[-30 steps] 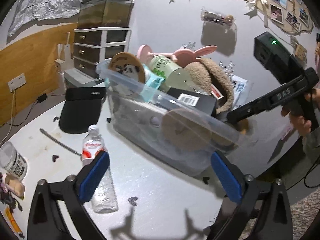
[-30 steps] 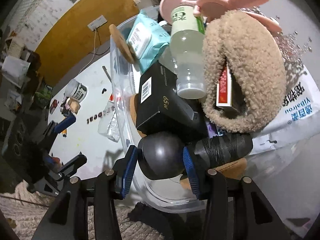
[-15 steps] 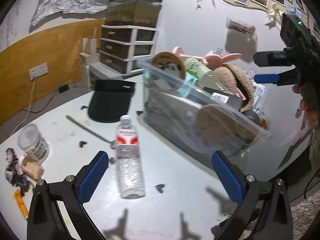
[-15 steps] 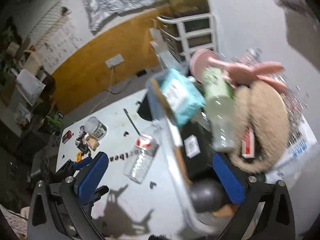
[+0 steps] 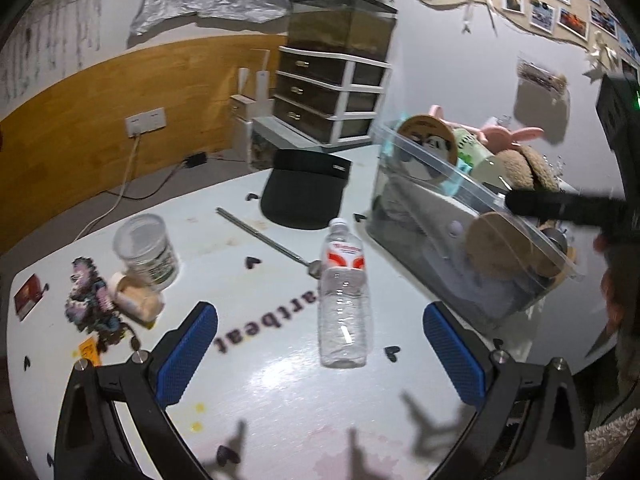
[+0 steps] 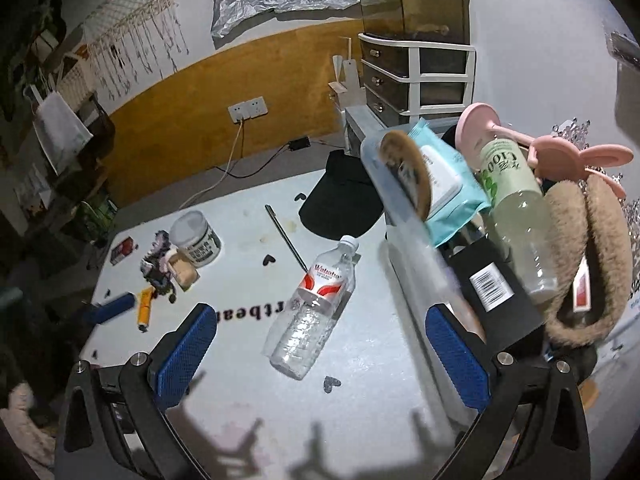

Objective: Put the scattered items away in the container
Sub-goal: 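Move the left gripper toward the white-capped toothpick jar on the table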

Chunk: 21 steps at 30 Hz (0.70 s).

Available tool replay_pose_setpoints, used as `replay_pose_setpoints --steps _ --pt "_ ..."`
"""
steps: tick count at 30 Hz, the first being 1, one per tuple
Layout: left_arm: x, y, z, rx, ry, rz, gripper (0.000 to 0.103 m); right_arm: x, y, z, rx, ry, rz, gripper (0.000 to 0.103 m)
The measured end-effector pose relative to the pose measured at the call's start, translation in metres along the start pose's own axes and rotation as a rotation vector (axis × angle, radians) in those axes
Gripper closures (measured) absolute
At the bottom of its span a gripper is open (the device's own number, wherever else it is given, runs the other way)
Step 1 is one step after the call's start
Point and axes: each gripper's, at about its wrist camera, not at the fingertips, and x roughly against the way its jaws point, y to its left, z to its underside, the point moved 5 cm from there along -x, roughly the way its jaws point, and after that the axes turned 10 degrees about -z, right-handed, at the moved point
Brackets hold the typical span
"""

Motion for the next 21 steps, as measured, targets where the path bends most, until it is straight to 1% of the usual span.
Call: replay_pose_setpoints --steps 3,6,9,13,17,19,21 --pt "0.005 0.01 0.003 0.014 -0.002 -0.021 0.0 -0.01 0.012 0.011 0.018 -0.014 0.022 0.0" --pt "0.008 0.023 0.008 0.032 -0.003 -0.041 0.0 -0.019 0.023 0.021 0.02 -0.023 0.008 0.0" --pt "0.012 0.035 0.013 0.047 -0.024 -0.071 0.0 -0.024 0.036 0.028 0.045 -0.069 -0.003 0.0" --pt "0.017 0.051 0.023 0.048 -0.046 -0.111 0.0 -0.041 0.056 0.041 0.119 -0.015 -0.006 0.0" --pt "0.016 0.07 0.036 0.057 -0.018 -0.135 0.0 -0.059 0.075 0.054 0.15 0.039 -0.024 0.0" --pt "0.015 0.081 0.044 0.066 -0.002 -0.148 0.0 -0.07 0.082 0.061 0.156 0.07 -0.018 0.0" --pt "0.014 0.091 0.051 0.088 0.018 -0.135 0.0 -0.079 0.088 0.068 0.154 0.102 -0.01 0.0"
